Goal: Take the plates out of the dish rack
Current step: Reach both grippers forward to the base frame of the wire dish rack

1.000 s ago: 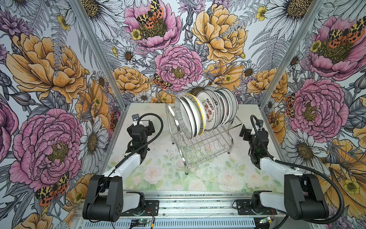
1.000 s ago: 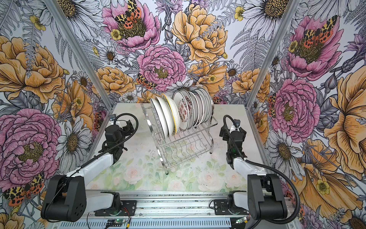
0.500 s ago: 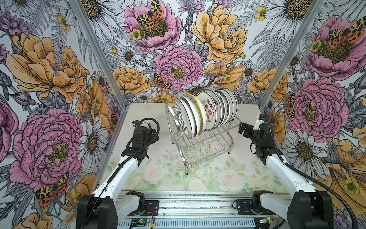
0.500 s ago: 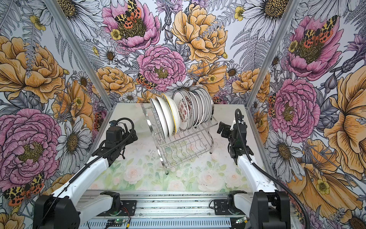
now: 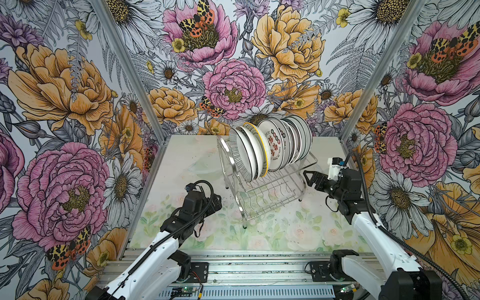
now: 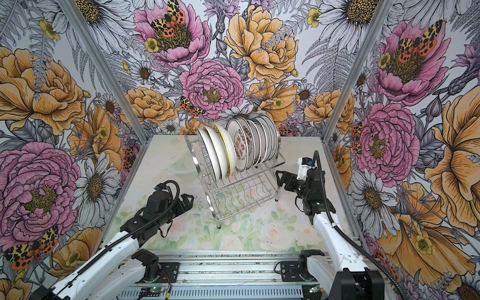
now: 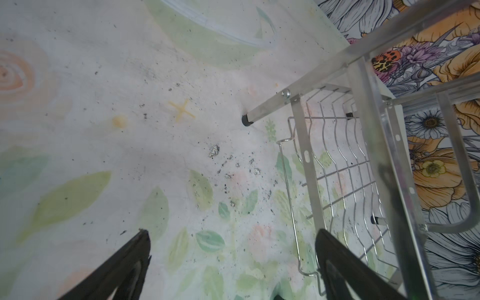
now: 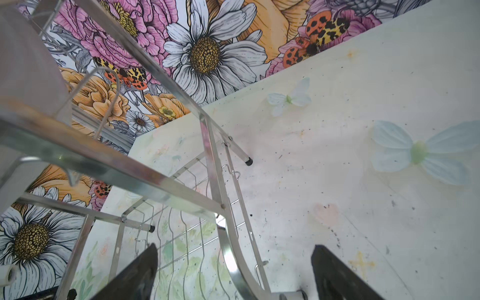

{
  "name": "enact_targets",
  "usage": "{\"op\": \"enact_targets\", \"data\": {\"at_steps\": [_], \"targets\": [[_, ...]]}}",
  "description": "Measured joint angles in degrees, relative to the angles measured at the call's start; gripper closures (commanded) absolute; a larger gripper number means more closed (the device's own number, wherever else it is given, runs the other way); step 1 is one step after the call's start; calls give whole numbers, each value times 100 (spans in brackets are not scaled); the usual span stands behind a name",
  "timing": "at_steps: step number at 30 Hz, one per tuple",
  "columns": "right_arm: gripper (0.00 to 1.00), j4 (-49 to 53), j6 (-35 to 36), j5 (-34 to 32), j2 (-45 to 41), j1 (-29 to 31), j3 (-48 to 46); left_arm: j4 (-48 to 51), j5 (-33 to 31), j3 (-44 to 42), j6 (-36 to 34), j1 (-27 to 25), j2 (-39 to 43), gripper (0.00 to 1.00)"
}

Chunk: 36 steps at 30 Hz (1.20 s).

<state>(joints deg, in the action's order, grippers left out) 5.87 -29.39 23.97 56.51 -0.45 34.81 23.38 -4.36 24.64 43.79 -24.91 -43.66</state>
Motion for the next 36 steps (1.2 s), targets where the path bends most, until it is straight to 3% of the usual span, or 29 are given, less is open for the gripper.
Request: {"op": "enact_targets", "data": {"at_steps": [13, 27, 36], "targets": [[17, 216, -192, 249, 13, 120, -656, 212, -531, -566, 741, -1574, 920, 1], [30, 201, -188, -20, 824, 442, -586, 210, -1606, -555, 1029, -3403, 890, 1], [35, -208, -236, -127, 1165, 619, -417, -120, -2070, -348, 984, -4323, 282, 1]]}}
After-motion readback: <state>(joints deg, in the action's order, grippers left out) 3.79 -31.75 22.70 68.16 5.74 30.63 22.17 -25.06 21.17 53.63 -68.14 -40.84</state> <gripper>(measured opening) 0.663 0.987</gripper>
